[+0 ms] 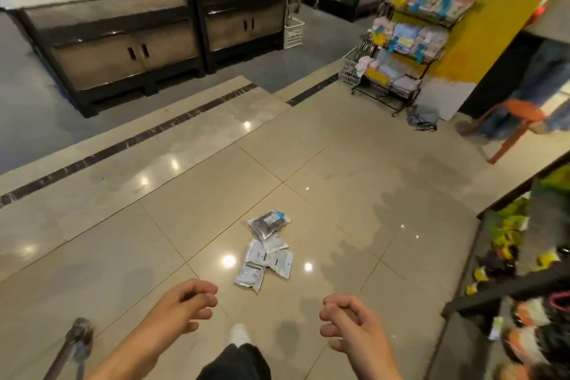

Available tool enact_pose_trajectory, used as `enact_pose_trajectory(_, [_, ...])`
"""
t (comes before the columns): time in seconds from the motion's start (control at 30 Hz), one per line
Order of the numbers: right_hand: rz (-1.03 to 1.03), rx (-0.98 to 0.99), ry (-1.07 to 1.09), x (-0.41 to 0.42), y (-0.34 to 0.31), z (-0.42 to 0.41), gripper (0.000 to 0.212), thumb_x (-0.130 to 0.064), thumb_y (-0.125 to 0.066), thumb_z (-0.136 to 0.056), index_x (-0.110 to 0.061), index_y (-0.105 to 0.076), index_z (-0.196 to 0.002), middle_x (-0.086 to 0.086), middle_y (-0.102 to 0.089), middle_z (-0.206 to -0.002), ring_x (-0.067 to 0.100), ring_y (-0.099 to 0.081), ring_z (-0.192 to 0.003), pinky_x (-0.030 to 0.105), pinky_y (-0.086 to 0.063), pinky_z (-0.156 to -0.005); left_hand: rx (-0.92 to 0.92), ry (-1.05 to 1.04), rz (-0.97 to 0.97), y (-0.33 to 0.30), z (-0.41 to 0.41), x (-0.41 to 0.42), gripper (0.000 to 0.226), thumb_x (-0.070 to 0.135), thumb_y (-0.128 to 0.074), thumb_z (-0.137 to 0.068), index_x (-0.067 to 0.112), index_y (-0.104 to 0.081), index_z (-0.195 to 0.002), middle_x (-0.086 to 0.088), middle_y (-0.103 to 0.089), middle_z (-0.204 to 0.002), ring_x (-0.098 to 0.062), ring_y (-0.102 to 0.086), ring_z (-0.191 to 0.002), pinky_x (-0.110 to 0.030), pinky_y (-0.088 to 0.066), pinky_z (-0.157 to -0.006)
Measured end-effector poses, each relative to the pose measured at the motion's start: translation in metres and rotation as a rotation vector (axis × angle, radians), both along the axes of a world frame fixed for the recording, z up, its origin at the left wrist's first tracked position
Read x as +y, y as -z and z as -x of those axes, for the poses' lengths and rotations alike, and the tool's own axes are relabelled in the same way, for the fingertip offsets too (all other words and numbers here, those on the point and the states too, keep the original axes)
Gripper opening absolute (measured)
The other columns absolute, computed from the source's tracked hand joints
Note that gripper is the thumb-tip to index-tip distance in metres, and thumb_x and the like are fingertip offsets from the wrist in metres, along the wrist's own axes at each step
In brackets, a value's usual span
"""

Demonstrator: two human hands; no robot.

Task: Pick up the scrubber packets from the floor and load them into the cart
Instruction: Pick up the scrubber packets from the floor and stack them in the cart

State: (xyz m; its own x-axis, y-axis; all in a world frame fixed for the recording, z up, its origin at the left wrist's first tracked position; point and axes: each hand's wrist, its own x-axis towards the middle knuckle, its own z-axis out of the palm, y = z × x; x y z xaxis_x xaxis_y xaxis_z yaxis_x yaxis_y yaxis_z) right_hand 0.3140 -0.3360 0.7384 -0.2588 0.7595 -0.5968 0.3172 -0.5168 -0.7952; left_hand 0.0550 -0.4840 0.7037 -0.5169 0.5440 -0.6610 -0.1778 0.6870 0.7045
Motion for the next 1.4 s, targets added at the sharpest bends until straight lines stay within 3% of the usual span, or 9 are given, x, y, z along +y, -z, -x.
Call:
enact_pose_trajectory(0.23, [0.053,-0.045,-0.064,0.091,0.014,0.055,0.005,-0.004,-0.071,-0.089,-0.008,-0.074,-0.087,0.005,-0.072,-0.075,0.015,-0.063,-0.059,0.027,-0.043,-0.056,-0.063,-0.088,-0.012,0.006,0.032,0.088,0.041,0.038,-0.068,-0.067,0.018,-0.076,-0.102,-0.005,-0.08,-0.097,-0.024,-0.074,-0.097,-0.036,-0.051,-0.082])
enact_pose_trajectory(0.37, [0.065,-0.083,-0.132,0.153,0.021,0.09,0.014,-0.005,-0.07,-0.089,-0.014,-0.074,-0.08,0.009,-0.073,-0.08,0.015,-0.065,-0.06,0.026,-0.044,-0.057,-0.105,-0.139,0.018,0.015,0.064,0.145,0.044,0.034,-0.068,-0.063,0.015,-0.076,-0.101,-0.008,-0.079,-0.099,-0.024,-0.075,-0.091,-0.036,-0.051,-0.08])
enact_pose_trajectory(0.47, [0.065,-0.115,-0.191,0.198,0.022,0.114,0.023,-0.007,-0.071,-0.088,-0.022,-0.073,-0.07,0.008,-0.072,-0.079,0.013,-0.066,-0.06,0.028,-0.045,-0.06,-0.136,-0.17,0.026,0.022,0.09,0.192,0.029,0.027,-0.075,-0.077,0.012,-0.075,-0.102,-0.013,-0.078,-0.103,-0.025,-0.073,-0.087,-0.034,-0.048,-0.077])
enact_pose_trajectory(0.57, [0.061,-0.142,-0.209,0.246,0.019,0.141,0.015,-0.009,-0.071,-0.089,-0.02,-0.074,-0.078,0.0,-0.072,-0.078,0.01,-0.067,-0.06,0.028,-0.045,-0.061,-0.121,-0.192,0.03,0.03,0.115,0.231,0.012,0.015,-0.064,-0.099,0.012,-0.073,-0.106,-0.012,-0.078,-0.104,-0.026,-0.073,-0.093,-0.034,-0.048,-0.08])
enact_pose_trajectory(0.67, [0.048,-0.148,-0.265,0.288,0.013,0.17,0.012,-0.009,-0.07,-0.09,-0.018,-0.074,-0.084,-0.003,-0.074,-0.078,0.011,-0.067,-0.063,0.028,-0.046,-0.062,-0.128,-0.23,0.024,0.032,0.135,0.26,0.015,0.019,-0.069,-0.094,0.014,-0.074,-0.107,-0.004,-0.08,-0.096,-0.024,-0.074,-0.095,-0.036,-0.051,-0.084])
enact_pose_trajectory(0.8, [0.063,-0.186,-0.387,0.348,0.023,0.215,0.008,-0.013,-0.071,-0.09,-0.019,-0.075,-0.087,0.002,-0.076,-0.088,0.013,-0.071,-0.07,0.03,-0.05,-0.069,-0.158,-0.324,0.031,0.04,0.154,0.289,0.03,0.026,-0.074,-0.079,0.013,-0.073,-0.106,-0.014,-0.076,-0.105,-0.024,-0.071,-0.091,-0.037,-0.051,-0.084])
enact_pose_trajectory(0.93, [0.046,-0.201,-0.612,0.403,0.048,0.264,0.015,-0.014,-0.071,-0.091,-0.026,-0.075,-0.082,0.004,-0.076,-0.088,0.02,-0.074,-0.077,0.032,-0.053,-0.071,-0.137,-0.512,0.077,0.05,0.166,0.31,0.014,0.012,-0.065,-0.096,0.011,-0.071,-0.108,-0.018,-0.074,-0.112,-0.023,-0.071,-0.09,-0.035,-0.05,-0.082])
enact_pose_trajectory(1.2, [0.095,-0.245,-0.925,0.499,0.103,0.341,0.015,-0.01,-0.066,-0.095,-0.017,-0.076,-0.087,0.0,-0.077,-0.091,0.022,-0.074,-0.081,0.029,-0.052,-0.067,-0.091,-0.971,0.188,0.061,0.118,0.359,0.012,0.017,-0.061,-0.101,0.016,-0.07,-0.108,-0.008,-0.076,-0.105,-0.026,-0.072,-0.099,-0.037,-0.052,-0.084])
enact_pose_trajectory(1.4, [0.075,-0.31,-1.085,0.528,0.137,0.384,0.015,-0.013,-0.065,-0.094,-0.022,-0.076,-0.089,-0.003,-0.077,-0.094,0.024,-0.074,-0.091,0.034,-0.055,-0.081,-0.216,-1.029,0.177,0.099,0.104,0.409,0.012,0.013,-0.063,-0.098,0.016,-0.071,-0.106,-0.009,-0.076,-0.106,-0.025,-0.072,-0.099,-0.036,-0.052,-0.083])
